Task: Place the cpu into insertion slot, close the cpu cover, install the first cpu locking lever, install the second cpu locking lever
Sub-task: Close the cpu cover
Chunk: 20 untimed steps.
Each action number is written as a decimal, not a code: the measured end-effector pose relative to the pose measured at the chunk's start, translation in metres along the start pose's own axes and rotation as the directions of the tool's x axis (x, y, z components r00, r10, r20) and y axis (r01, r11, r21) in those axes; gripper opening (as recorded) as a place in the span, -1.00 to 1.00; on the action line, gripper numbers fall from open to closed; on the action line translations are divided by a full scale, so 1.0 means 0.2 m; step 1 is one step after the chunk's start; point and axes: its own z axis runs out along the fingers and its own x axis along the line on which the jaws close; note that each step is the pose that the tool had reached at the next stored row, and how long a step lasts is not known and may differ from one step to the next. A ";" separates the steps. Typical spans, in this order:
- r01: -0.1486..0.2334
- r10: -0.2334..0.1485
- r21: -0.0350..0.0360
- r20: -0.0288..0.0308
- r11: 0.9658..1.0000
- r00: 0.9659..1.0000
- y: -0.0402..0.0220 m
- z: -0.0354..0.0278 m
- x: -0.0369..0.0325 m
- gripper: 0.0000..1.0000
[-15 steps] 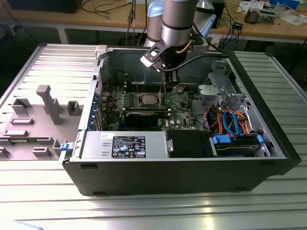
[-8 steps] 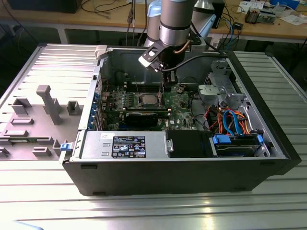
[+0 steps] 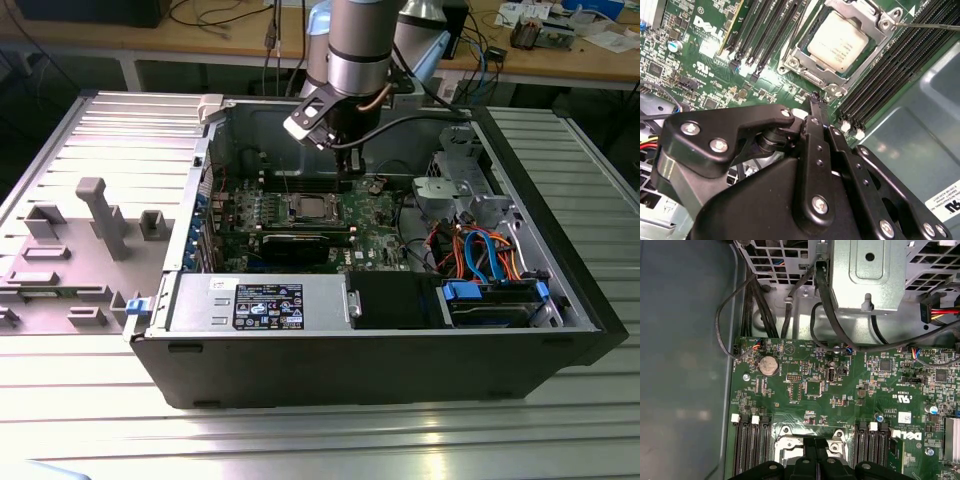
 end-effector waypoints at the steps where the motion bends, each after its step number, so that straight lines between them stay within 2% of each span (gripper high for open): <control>1: 0.000 0.000 0.000 0.000 1.000 1.000 -0.006 0.000 0.000 -0.79; 5: 0.003 -0.003 0.000 0.000 1.000 1.000 -0.093 0.008 0.006 -0.79; 9: 0.004 -0.004 0.003 -0.001 1.000 1.000 -0.163 0.015 0.010 -0.79; 11: 0.005 -0.005 0.024 -0.002 1.000 1.000 -0.189 0.017 0.012 -0.79; 12: 0.006 -0.006 0.028 -0.002 1.000 1.000 -0.213 0.024 0.013 -0.79; 14: 0.006 -0.006 0.031 -0.002 0.999 1.000 -0.249 0.039 0.015 -0.79; 20: 0.007 -0.007 0.033 -0.003 0.999 1.000 -0.259 0.046 0.016 -0.79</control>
